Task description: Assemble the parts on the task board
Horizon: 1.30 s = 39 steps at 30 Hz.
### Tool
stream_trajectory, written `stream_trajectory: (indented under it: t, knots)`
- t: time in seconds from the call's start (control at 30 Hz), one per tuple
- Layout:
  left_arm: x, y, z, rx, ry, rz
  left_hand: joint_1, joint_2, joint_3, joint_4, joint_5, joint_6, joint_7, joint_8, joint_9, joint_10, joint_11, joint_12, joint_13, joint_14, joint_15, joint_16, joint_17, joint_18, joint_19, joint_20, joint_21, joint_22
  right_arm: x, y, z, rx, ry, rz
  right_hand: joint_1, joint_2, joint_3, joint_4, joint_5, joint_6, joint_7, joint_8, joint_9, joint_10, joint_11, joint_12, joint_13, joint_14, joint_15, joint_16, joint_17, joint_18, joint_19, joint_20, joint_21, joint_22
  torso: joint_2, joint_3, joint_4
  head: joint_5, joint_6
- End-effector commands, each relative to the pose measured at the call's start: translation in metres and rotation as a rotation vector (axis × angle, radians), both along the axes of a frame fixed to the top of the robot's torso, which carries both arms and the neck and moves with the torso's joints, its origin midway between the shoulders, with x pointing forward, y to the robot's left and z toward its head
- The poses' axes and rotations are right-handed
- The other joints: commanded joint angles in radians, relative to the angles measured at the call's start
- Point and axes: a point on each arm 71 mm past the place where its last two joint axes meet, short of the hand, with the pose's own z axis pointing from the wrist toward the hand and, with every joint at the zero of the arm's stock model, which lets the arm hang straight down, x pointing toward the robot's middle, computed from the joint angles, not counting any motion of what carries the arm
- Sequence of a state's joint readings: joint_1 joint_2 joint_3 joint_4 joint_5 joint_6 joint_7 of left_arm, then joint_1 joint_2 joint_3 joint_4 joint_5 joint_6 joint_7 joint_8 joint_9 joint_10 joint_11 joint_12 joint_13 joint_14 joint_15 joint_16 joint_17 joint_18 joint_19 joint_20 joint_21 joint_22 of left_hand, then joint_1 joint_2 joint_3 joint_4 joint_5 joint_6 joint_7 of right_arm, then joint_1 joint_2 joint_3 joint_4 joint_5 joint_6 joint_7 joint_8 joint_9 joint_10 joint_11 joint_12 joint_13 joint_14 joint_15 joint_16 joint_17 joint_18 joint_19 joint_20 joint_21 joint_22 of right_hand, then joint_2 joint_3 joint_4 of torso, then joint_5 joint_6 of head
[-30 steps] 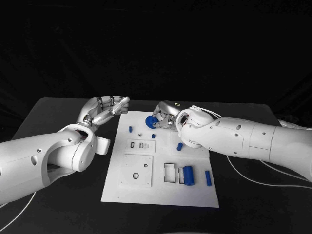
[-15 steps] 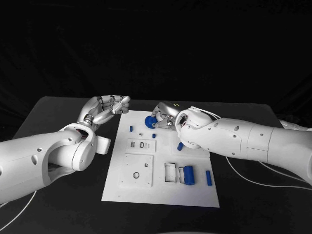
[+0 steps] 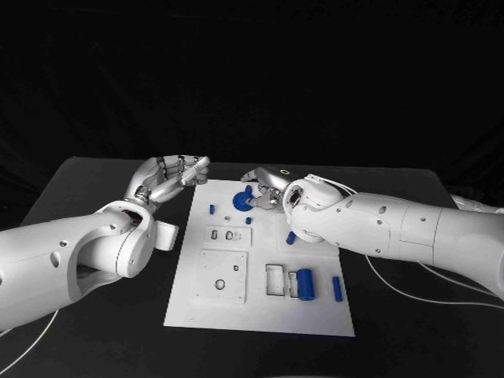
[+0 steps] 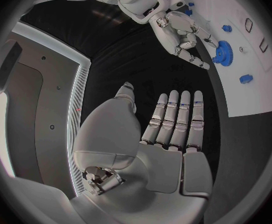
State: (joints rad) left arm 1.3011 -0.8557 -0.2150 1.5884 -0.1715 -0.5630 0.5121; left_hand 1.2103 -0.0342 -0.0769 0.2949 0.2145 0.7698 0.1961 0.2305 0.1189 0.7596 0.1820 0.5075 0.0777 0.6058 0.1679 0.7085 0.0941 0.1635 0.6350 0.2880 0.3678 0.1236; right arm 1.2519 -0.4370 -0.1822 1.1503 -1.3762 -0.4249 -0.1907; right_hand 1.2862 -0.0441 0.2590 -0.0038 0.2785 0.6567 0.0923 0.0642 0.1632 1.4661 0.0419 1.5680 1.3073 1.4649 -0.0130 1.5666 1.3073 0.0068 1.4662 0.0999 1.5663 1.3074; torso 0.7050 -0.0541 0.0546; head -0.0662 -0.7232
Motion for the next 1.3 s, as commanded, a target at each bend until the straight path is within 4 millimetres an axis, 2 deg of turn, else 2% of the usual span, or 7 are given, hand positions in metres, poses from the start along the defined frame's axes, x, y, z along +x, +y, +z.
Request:
stream_trajectory:
  t: [0.03,0.37,0.53,0.67,0.9,1.07,1.3]
  knots:
    - [0.0,-0.003,0.002,-0.003,-0.012,-0.01,-0.002,0.009,0.002,-0.003,0.0,-0.008,0.029,0.002,0.001,-0.004,0.0,-0.002,0.001,-0.005,0.002,-0.006,0.001,0.015,-0.008,0.0,-0.004,-0.002,-0.003,-0.002,0.005,0.047,-0.054,0.009,-0.008,-0.009,-0.01,0.003,-0.008,0.036,0.0,0.007,0.008,0.105,-0.008,0.003,0.263,0.106,-0.011,0.004,0.263,-0.007,0.105,-0.008,0.004,0.263,0.0,-0.0001,-0.0006,0.001,0.003]
    - [0.003,-0.005,0.001,0.0,-0.015,-0.011,-0.002,0.009,0.002,-0.003,0.0,-0.008,0.029,0.002,0.001,-0.004,0.0,-0.002,0.001,-0.005,0.002,-0.006,0.001,0.015,-0.008,0.0,-0.004,-0.002,-0.018,-0.03,0.033,0.215,-0.068,0.012,-0.083,0.007,-0.051,0.062,-0.055,0.191,0.021,0.07,0.033,0.105,0.01,0.003,0.263,0.106,-0.002,0.004,0.263,-0.007,0.105,-0.006,0.004,0.263,-0.002,0.0018,-0.0036,0.008,0.007]
    - [0.007,-0.008,0.0,0.002,-0.019,-0.013,-0.001,0.011,0.002,-0.003,0.001,-0.008,0.029,0.003,0.001,-0.004,0.0,-0.002,0.001,-0.005,0.002,-0.006,0.001,0.015,-0.008,0.0,-0.004,-0.002,-0.027,-0.059,0.049,0.273,-0.021,-0.002,-0.094,0.034,-0.061,0.091,-0.175,0.231,0.024,0.07,0.032,0.105,0.001,0.003,0.263,0.106,0.009,0.004,0.263,-0.007,0.105,0.006,0.004,0.263,-0.009,0.0024,-0.0048,0.006,0.005]
    - [0.011,-0.012,-0.004,0.004,-0.021,-0.018,0.0,0.011,0.002,-0.003,0.001,-0.008,0.029,0.003,0.001,-0.004,0.0,-0.002,0.001,-0.005,0.002,-0.006,0.001,0.015,-0.008,0.0,-0.004,-0.002,-0.034,-0.088,0.056,0.296,-0.003,-0.021,-0.076,0.043,-0.066,0.098,-0.212,0.233,0.011,0.057,0.024,0.105,-0.007,0.003,0.263,0.106,0.004,0.004,0.263,-0.007,0.105,0.004,0.004,0.263,-0.015,0.0064,-0.0084,0.001,0.006]
    - [0.013,-0.012,-0.012,0.007,-0.013,-0.022,0.004,0.015,0.002,-0.003,0.003,-0.011,0.029,0.005,0.002,-0.005,0.001,-0.002,0.001,-0.006,0.002,-0.006,0.002,0.015,-0.008,0.0,-0.004,-0.003,-0.047,-0.131,0.046,0.322,0.028,-0.071,-0.027,0.038,-0.071,0.087,-0.201,0.223,-0.005,0.031,0.008,0.105,-0.02,0.003,0.263,0.106,-0.008,0.004,0.263,-0.007,0.105,-0.006,0.004,0.263,-0.019,0.0199,-0.0213,-0.023,0.008]
    - [0.013,-0.012,-0.016,0.009,-0.008,-0.021,0.006,0.016,0.002,-0.003,0.003,-0.012,0.029,0.005,0.002,-0.006,0.001,-0.003,0.001,-0.006,0.002,-0.006,0.002,0.015,-0.009,0.0,-0.004,-0.003,-0.052,-0.157,0.037,0.314,0.044,-0.117,-0.017,0.035,-0.076,0.087,-0.191,0.213,-0.016,0.018,0.0,0.105,-0.027,0.003,0.263,0.106,-0.014,0.004,0.263,-0.007,0.105,-0.011,0.004,0.263,-0.025,0.0218,-0.0248,-0.052,0.002]
    - [0.013,-0.01,-0.019,0.01,-0.002,-0.019,0.008,0.018,0.002,-0.003,0.004,-0.014,0.03,0.005,0.002,-0.007,0.001,-0.003,0.001,-0.007,0.002,-0.007,0.002,0.014,-0.009,0.001,-0.005,-0.003,-0.055,-0.179,0.022,0.3,0.062,-0.161,0.003,0.038,-0.079,0.084,-0.19,0.216,-0.032,0.01,-0.007,0.105,-0.036,0.003,0.263,0.106,-0.025,0.004,0.263,-0.007,0.105,-0.021,0.004,0.263,-0.024,0.0237,-0.0277,-0.065,-0.001]
